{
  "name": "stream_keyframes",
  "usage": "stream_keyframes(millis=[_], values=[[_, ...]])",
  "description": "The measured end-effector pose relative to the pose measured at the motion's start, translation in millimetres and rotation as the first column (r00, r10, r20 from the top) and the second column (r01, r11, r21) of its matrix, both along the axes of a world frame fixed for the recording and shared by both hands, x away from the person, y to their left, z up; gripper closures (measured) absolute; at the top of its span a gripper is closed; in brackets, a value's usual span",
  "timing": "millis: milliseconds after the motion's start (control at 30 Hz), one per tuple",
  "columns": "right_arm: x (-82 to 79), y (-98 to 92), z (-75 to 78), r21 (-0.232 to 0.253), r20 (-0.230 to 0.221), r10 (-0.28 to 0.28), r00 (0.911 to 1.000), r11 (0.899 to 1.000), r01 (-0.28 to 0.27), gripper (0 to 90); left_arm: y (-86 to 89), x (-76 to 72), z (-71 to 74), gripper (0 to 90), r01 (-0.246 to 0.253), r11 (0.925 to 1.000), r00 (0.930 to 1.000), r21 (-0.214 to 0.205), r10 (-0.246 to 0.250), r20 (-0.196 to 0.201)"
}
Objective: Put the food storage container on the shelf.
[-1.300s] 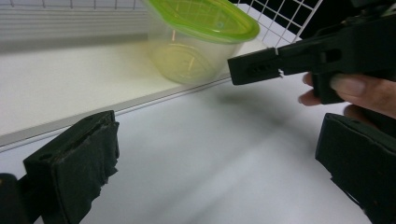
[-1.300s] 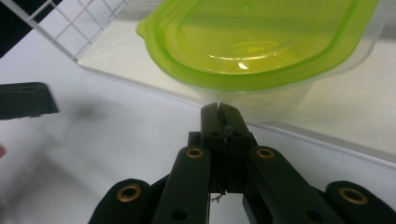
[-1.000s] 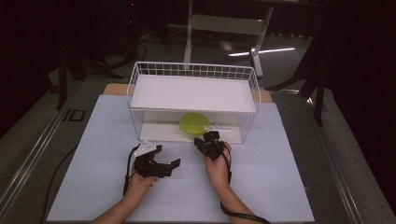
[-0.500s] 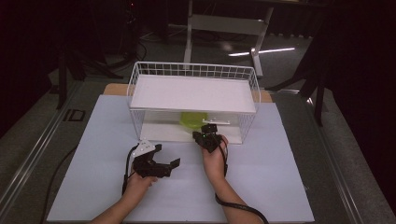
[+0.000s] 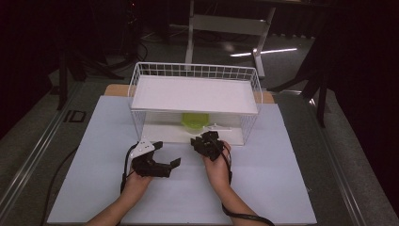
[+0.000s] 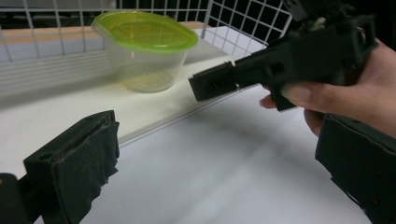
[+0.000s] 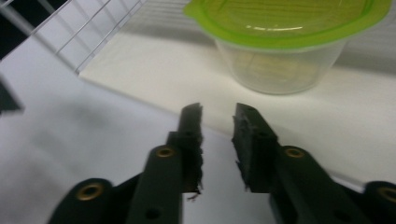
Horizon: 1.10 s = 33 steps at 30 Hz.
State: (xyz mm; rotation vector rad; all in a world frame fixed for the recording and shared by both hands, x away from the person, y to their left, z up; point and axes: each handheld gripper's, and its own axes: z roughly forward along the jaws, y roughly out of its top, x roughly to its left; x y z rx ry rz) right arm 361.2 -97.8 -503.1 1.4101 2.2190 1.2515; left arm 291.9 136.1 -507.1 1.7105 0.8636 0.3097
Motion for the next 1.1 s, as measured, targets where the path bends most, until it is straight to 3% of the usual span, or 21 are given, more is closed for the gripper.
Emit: stream_keyframes(millis=[100,233,333,367,567,633,700,967,1100], values=[[-9.9,-7.7,2.4,0.03,0.005,0.018,0.9998,0.999,-0.018,54.8,-0.3,-0.5,2.3,0.5,0.044,0.9989,0.999,-0.015,-0.044,0.008],[-22.3,-18.0,6.1,0.038,0.058,0.04,0.9975,0.998,-0.042,36.6,-0.2,-4.5,6.8,0.5,0.064,0.9979,0.9977,0.0,-0.064,0.023],[-28.0,-27.6,8.7,0.101,0.069,0.072,0.995,0.992,-0.079,18.3,2.0,-6.0,9.9,0.5,0.061,0.9982,0.9978,-0.002,-0.061,0.028],[-29.7,-30.3,9.5,0.111,0.076,0.084,0.9935,0.99,-0.093,16.0,3.0,-6.3,10.9,0.5,0.057,0.9984,0.9979,-0.001,-0.057,0.031],[-38.5,-40.5,13.8,0.085,0.114,0.102,0.9883,0.99,-0.112,15.9,8.5,-8.1,15.5,0.5,0.077,0.997,0.9966,-0.013,-0.076,0.031],[-45.4,-45.9,16.5,0.048,0.147,0.12,0.9817,0.991,-0.128,16.3,11.5,-10.4,18.3,0.5,0.084,0.9963,0.9958,-0.013,-0.084,0.037],[-49.6,-49.9,18.3,0.037,0.152,0.134,0.9792,0.989,-0.141,16.4,13.2,-11.7,19.5,0.5,0.087,0.9962,0.9956,-0.009,-0.087,0.036],[-67.1,-68.2,24.5,0.03,0.188,0.159,0.9692,0.985,-0.167,16.5,24.7,-17.2,21.4,0.5,0.087,0.9962,0.9959,0.002,-0.087,0.028],[-73.1,-82.2,24.0,0.057,0.198,0.155,0.9679,0.984,-0.169,16.5,29.6,-21.1,22.2,0.5,0.08,0.9968,0.9961,0.0,-0.08,0.037]])
